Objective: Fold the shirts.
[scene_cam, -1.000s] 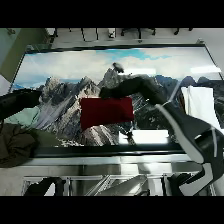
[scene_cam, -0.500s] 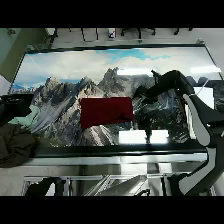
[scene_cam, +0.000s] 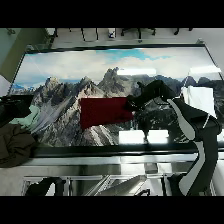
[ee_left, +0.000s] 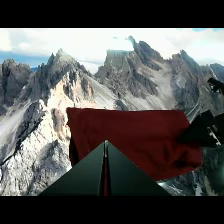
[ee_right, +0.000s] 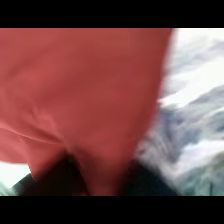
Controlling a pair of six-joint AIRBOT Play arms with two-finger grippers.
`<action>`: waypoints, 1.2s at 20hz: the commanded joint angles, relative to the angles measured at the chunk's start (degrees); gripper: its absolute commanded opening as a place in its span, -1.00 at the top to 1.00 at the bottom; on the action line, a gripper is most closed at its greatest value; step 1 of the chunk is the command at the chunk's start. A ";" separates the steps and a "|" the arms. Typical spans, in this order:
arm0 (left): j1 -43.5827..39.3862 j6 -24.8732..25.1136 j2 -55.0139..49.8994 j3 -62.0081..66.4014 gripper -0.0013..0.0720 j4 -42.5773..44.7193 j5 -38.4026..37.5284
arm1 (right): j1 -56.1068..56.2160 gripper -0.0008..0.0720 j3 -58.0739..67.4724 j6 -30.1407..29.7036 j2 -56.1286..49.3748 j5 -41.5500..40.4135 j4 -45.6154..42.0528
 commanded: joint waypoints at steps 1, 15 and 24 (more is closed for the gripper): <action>0.07 0.07 0.04 -0.02 0.92 0.02 0.94 | 0.42 0.91 0.11 -0.09 -0.22 0.72 1.33; 0.07 0.07 0.07 -0.02 0.92 0.04 1.44 | -25.03 0.91 21.40 3.43 16.17 -2.97 2.40; 0.07 0.09 0.07 -0.04 0.92 0.04 1.42 | -50.12 0.91 24.65 2.86 16.44 0.39 4.63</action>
